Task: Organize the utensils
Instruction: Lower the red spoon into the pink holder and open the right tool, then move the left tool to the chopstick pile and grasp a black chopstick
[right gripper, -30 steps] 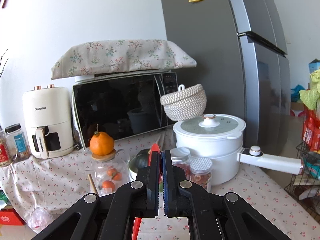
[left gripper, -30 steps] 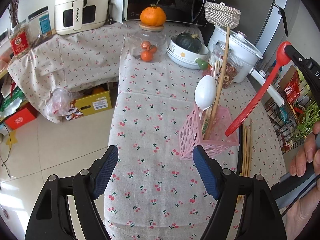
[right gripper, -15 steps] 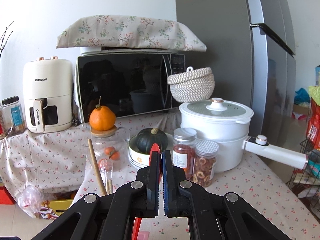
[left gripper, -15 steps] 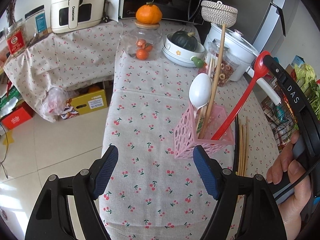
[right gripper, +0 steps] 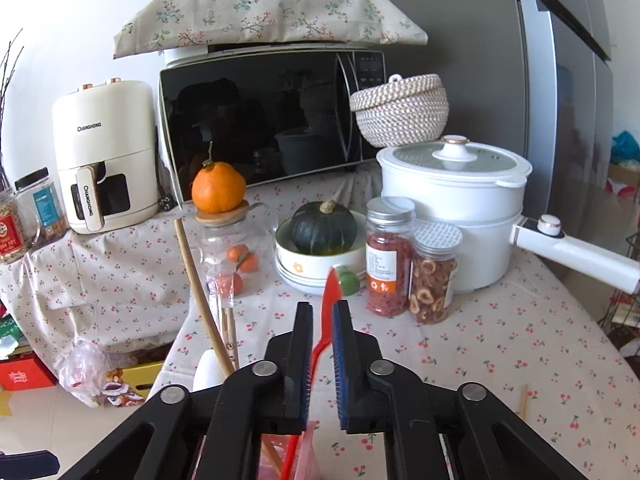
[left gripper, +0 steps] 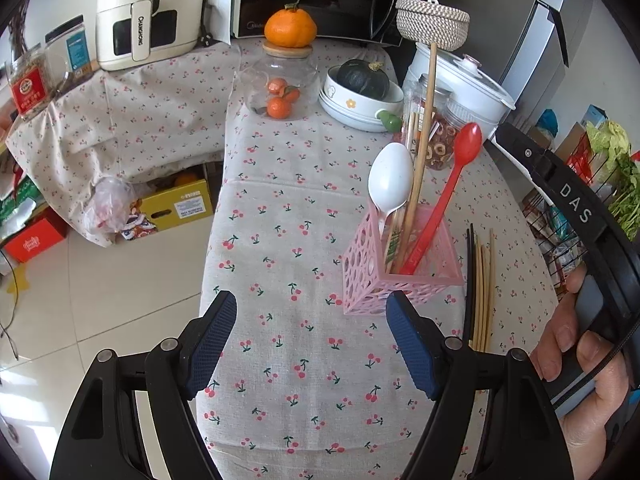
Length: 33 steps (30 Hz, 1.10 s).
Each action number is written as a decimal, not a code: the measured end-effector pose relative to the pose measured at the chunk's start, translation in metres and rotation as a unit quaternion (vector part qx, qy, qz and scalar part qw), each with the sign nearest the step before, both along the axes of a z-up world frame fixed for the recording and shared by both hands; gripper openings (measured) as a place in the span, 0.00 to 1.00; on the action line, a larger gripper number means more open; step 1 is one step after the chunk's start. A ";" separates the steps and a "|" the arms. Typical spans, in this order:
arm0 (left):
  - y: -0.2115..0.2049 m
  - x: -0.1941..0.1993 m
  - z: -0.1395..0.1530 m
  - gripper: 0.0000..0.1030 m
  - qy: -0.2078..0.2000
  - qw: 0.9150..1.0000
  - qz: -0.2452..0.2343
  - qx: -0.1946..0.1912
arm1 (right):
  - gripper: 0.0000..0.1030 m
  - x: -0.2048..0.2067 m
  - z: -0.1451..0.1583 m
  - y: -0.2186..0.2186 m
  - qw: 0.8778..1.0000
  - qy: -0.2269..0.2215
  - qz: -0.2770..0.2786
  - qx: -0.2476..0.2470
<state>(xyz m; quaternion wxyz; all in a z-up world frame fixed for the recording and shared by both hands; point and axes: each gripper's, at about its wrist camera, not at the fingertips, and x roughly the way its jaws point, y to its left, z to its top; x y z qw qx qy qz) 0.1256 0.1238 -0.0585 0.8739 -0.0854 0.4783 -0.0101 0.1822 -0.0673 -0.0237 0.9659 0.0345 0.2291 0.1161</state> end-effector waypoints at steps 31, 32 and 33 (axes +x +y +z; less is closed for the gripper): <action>-0.120 -0.026 0.019 1.00 -0.035 0.994 -0.095 0.043 | 1.00 -0.048 -0.007 -0.199 0.979 0.174 -0.100 -0.047; -0.125 -0.026 0.018 1.00 -0.037 0.994 -0.093 0.043 | 1.00 -0.049 -0.010 -0.206 0.977 0.180 -0.103 -0.050; -0.130 -0.025 0.017 1.00 -0.038 0.994 -0.092 0.042 | 1.00 -0.050 -0.013 -0.213 0.975 0.187 -0.106 -0.051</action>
